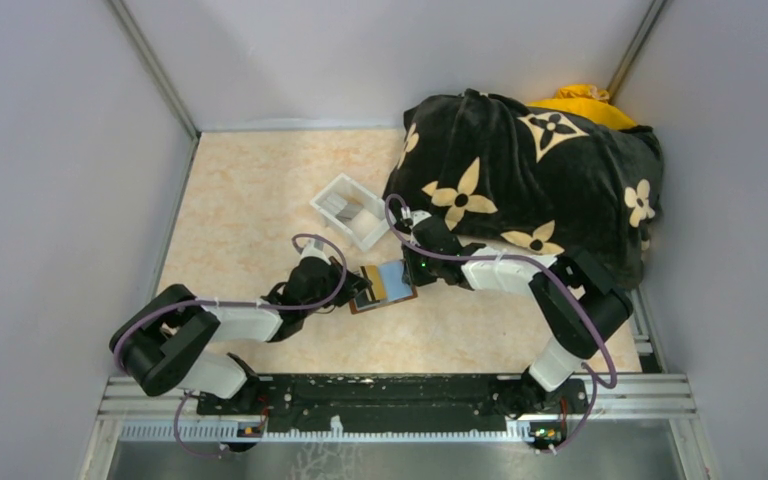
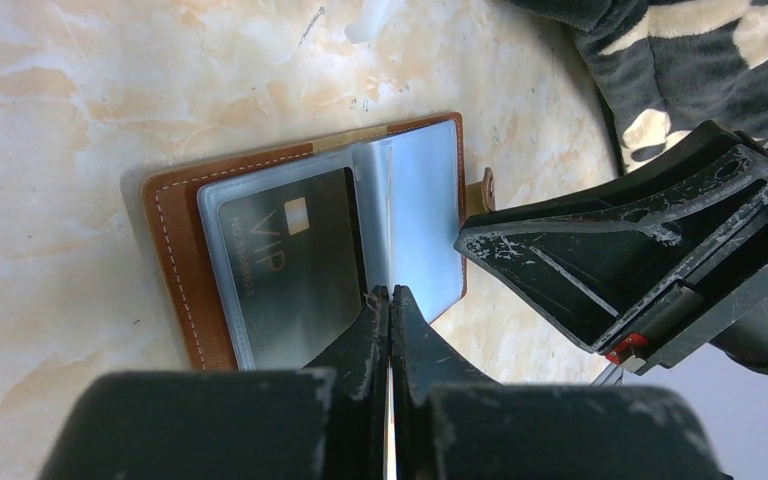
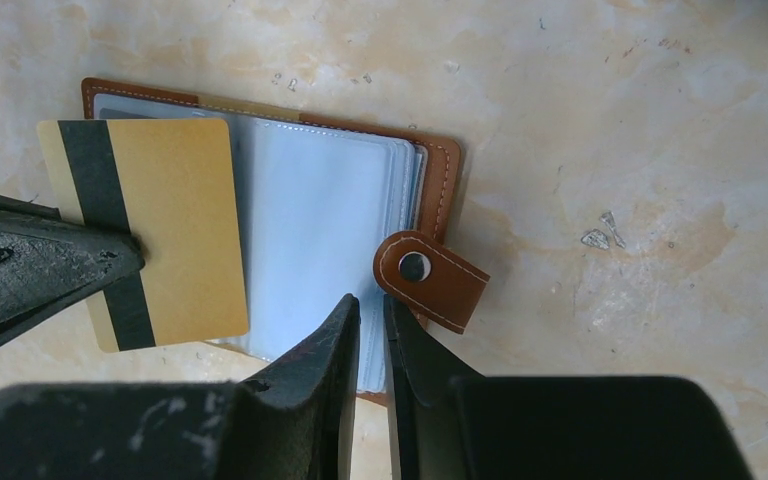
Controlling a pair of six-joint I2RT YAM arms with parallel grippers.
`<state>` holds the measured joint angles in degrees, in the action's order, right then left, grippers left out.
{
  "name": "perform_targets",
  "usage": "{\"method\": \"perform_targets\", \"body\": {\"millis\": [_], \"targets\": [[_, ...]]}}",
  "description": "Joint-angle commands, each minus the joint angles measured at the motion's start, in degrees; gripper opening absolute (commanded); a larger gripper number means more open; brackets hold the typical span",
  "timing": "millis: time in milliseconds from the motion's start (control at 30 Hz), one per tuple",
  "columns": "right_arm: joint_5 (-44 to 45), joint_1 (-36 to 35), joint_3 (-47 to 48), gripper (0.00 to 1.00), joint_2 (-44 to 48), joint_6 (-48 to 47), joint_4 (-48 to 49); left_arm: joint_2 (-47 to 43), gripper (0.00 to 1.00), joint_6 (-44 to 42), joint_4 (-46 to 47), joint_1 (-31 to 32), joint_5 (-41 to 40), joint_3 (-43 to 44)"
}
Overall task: Put the credit cards into the card holder
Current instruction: Insert the credit card into the card holder.
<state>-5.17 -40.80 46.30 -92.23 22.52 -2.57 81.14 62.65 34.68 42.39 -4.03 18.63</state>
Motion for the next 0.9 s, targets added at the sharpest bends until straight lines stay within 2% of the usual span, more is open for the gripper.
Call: {"method": "perform_targets", "body": {"millis": [0, 733, 867], "targets": [[0.6, -0.7, 3.1, 0.15, -1.0, -0.6, 2.2, 0.1, 0.0, -1.5, -0.1, 0.3, 0.7, 0.6], [0.4, -0.9, 3.1, 0.14, -3.9, 0.1, 2.6, 1.6, 0.0, 6.2, 2.4, 0.3, 0.3, -4.2], [0.5, -1.0, 3.0, 0.14, -4.1, 0.1, 2.5, 1.9, 0.0, 7.5, 8.3, 0.3, 0.5, -6.3]]}}
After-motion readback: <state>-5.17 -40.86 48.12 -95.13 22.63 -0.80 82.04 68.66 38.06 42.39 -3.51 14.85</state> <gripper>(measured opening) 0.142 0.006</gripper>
